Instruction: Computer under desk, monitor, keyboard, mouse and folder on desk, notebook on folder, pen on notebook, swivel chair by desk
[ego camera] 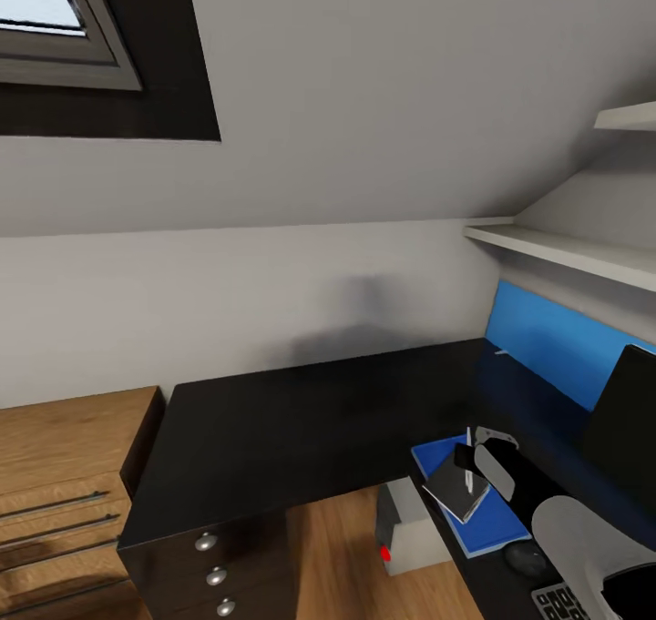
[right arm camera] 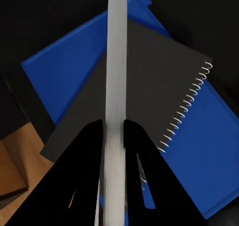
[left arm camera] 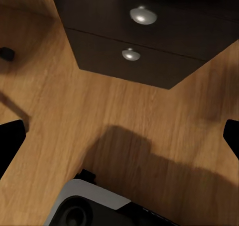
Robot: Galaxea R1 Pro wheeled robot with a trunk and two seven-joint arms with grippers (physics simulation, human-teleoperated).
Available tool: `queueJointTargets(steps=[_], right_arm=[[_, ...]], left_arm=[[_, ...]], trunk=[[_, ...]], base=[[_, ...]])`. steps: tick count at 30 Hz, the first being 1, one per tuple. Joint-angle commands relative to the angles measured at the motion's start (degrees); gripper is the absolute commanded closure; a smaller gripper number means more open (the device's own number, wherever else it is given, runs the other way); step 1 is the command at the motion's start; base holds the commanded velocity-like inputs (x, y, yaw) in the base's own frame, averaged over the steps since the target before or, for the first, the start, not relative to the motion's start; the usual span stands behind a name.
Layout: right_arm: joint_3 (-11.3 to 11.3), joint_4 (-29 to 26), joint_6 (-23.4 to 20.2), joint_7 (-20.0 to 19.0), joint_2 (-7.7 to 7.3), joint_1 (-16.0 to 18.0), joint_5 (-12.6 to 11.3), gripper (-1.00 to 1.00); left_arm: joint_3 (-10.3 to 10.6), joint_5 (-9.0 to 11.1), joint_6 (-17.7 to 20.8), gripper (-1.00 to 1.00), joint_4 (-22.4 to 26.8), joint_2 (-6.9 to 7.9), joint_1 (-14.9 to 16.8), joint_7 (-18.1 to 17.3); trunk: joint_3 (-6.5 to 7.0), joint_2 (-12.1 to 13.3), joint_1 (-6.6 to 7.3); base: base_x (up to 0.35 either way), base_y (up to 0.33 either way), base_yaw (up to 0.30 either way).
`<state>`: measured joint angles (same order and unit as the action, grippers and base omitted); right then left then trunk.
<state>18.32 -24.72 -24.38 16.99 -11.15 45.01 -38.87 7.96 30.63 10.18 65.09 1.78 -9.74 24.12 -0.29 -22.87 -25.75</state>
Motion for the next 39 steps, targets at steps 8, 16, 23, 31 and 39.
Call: queueJointTargets(steps=[8, 16, 23, 31, 39], right_arm=[[0.78, -0.31, -0.21, 0.41, 0.12, 0.0, -0.7, 1.0], [0.85, -0.33, -0.22, 0.41, 0.1, 0.01, -0.68, 1.0], [0.84, -0.33, -0.23, 0.45, 0.08, 0.0, -0.68, 1.0], [0.78, -0.25, -0.23, 0.42, 0.08, 0.0, -0.68, 1.0], [0.75, -0.24, -0.23, 0.42, 0.08, 0.03, -0.68, 1.0]], left_arm=[[0.29, 0.31, 0.19, -1.0, 0.2, -0.01, -0.01, 0.34], [0.29, 0.39, 0.15, -1.0, 0.58, -0.02, -0.01, 0.48], [0.3, 0.46, 0.11, -1.0, 0.64, -0.03, -0.01, 0.48], [0.28, 0.47, 0.09, -1.0, 0.65, -0.03, -0.01, 0.49], [0.29, 0.4, 0.02, -1.0, 0.65, -0.02, -0.01, 0.56]], trunk=[[-0.03, -0.05, -0.03], [-0.57, -1.25, -0.69], [-1.83, -4.06, -2.23], [-3.26, -7.27, -3.98], [-4.7, -10.48, -5.74]], base=[[0.015, 0.0, 0.0], [0.001, 0.0, 0.0], [0.0, 0.0, 0.0], [0.0, 0.0, 0.0], [0.0, 0.0, 0.0]])
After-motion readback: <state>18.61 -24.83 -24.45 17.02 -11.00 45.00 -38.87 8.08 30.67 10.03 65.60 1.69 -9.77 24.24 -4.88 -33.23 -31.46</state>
